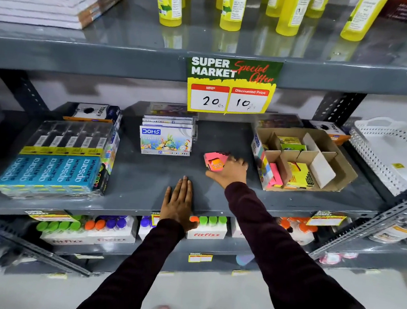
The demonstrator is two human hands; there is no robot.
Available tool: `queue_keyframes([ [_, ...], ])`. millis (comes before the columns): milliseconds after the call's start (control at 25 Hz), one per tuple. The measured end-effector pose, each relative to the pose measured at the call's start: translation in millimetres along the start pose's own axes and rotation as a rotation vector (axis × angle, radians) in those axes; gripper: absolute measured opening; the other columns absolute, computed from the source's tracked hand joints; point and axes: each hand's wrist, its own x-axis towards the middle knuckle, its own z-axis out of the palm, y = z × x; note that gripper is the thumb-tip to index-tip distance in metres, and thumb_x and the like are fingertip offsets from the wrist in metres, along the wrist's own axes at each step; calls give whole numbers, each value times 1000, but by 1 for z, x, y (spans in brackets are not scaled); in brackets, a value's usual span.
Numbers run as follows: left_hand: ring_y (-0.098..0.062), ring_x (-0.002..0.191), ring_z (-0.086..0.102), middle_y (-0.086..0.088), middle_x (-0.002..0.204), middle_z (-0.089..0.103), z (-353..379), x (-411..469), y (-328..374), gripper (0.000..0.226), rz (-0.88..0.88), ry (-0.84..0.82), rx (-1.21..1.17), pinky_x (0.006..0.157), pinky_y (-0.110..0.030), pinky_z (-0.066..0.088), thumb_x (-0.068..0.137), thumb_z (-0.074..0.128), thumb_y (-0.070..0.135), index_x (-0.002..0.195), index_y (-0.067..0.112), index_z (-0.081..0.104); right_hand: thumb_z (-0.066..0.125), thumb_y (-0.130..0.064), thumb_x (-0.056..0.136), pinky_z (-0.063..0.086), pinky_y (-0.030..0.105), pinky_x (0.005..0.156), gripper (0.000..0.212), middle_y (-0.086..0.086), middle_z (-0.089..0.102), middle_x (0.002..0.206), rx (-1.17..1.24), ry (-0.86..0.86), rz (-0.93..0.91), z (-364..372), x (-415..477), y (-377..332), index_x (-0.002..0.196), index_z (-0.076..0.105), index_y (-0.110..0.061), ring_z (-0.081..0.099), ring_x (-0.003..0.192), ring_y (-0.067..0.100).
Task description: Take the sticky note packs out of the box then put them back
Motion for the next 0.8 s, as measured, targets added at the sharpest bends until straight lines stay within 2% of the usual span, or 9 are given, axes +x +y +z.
queue_keyframes([
  [80,-22,148,-9,-9,160,-14,2,2,-1,117,-2,0,-1,120,-43,-3,74,63,57,146,8,-15,75,-52,68,30,46,110,86,23,54,131,98,111,-28,-21,-13,21,131,46,-1,43,126,38],
  [160,-22,148,-8,-10,160,-13,3,2,-1,117,3,4,5,121,-43,-2,74,62,59,146,7,-15,80,-47,63,34,46,109,92,26,52,132,187,237,15,-44,-23,46,135,43,-3,43,126,40],
  [320,-24,149,-5,-12,160,-9,3,0,-1,119,14,29,16,121,-44,1,73,63,63,146,6,-12,81,-46,63,40,45,101,87,25,60,123,133,369,155,-82,-20,108,130,48,-2,48,120,40],
  [440,-25,149,-6,-13,160,-10,1,0,0,119,13,17,42,121,-45,1,74,63,62,146,5,-12,78,-45,69,40,47,102,78,27,61,122,168,351,299,-91,-7,151,128,50,-2,51,118,41],
  [560,-24,149,-6,-12,160,-10,1,1,1,118,9,10,46,121,-45,2,74,63,63,146,6,-11,72,-41,80,44,45,104,65,24,61,125,341,235,311,-75,3,176,129,51,-3,54,119,38],
  [640,-24,149,-6,-11,160,-9,1,0,0,118,8,18,55,121,-45,2,73,62,63,146,6,-11,58,-45,91,34,45,113,57,23,50,139,355,148,307,-58,5,183,133,49,-7,43,131,37],
  [720,-24,149,-6,-11,161,-8,2,0,0,117,4,20,57,121,-45,2,73,62,63,147,7,-10,41,-42,100,18,47,118,50,21,31,152,289,155,294,-45,4,187,140,44,-12,23,142,39],
  [800,-23,149,-5,-11,161,-8,0,0,2,117,-1,14,46,121,-45,2,72,63,60,147,7,-9,32,-36,103,14,48,119,47,23,23,155,226,171,278,-40,2,186,144,39,-14,17,143,41],
])
